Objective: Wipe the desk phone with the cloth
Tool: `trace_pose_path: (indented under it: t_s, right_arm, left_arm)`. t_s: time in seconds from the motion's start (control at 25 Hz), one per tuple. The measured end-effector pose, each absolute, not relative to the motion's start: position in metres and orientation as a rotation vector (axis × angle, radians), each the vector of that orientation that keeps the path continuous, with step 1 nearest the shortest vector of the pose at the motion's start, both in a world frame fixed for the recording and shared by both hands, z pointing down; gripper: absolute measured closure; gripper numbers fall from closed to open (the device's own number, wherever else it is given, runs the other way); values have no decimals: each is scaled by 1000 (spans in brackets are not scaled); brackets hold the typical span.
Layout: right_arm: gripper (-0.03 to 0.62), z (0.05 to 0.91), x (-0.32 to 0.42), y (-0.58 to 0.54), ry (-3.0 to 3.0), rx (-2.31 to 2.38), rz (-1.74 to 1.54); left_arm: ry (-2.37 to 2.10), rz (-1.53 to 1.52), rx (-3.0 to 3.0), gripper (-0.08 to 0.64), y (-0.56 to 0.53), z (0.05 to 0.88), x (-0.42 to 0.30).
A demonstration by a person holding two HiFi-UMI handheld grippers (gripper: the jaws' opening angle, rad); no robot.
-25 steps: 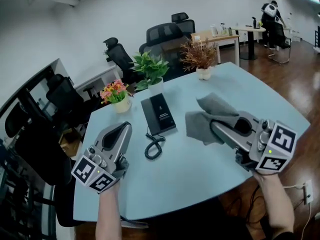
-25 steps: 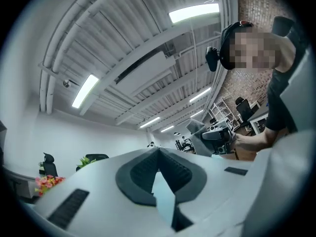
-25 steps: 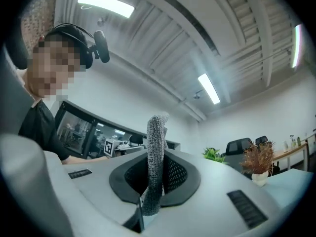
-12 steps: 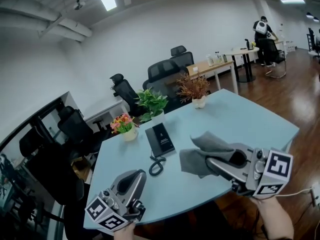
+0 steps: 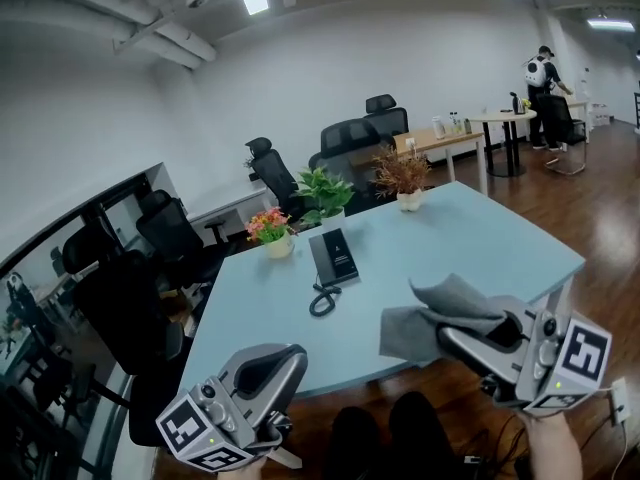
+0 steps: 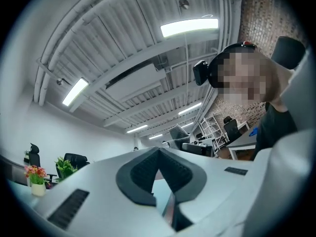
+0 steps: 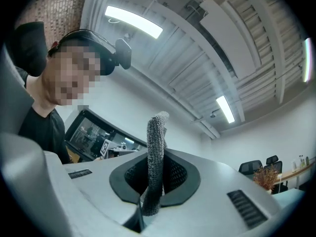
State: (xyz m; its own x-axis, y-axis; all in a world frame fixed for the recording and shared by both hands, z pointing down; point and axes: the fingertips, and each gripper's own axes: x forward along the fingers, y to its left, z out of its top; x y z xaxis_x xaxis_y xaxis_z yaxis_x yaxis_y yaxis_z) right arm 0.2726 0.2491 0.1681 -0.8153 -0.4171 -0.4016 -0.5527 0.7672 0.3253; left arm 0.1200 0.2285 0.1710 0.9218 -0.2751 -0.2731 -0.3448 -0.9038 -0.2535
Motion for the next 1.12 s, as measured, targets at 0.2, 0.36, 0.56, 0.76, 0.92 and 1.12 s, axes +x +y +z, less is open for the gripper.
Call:
trace_pose_path:
  t_s: [0.2, 0.36, 0.56, 0.76, 0.92, 1.12]
  right_arm:
    - [595, 168, 270, 316, 2681, -763, 656]
    - [595, 171, 245, 366, 2712, -750, 658]
    - [595, 176, 221, 432, 2722, -740, 679]
    - [595, 175, 212, 495, 2730, -748, 686]
    - [595, 165, 212, 532, 2721, -745, 714]
    - [595, 162, 213, 553, 2734, -756, 703]
  left_arm:
    - [426, 340, -2761, 545, 305, 172, 123]
    - [426, 348, -2764, 545, 352, 165, 105]
    - [428, 347, -2758, 545, 416, 167, 84]
    - [429, 324, -2788, 545, 477, 174, 70]
    - [425, 320, -2799, 545, 510, 170, 69]
    - [404, 313, -2816, 545, 532, 167, 73]
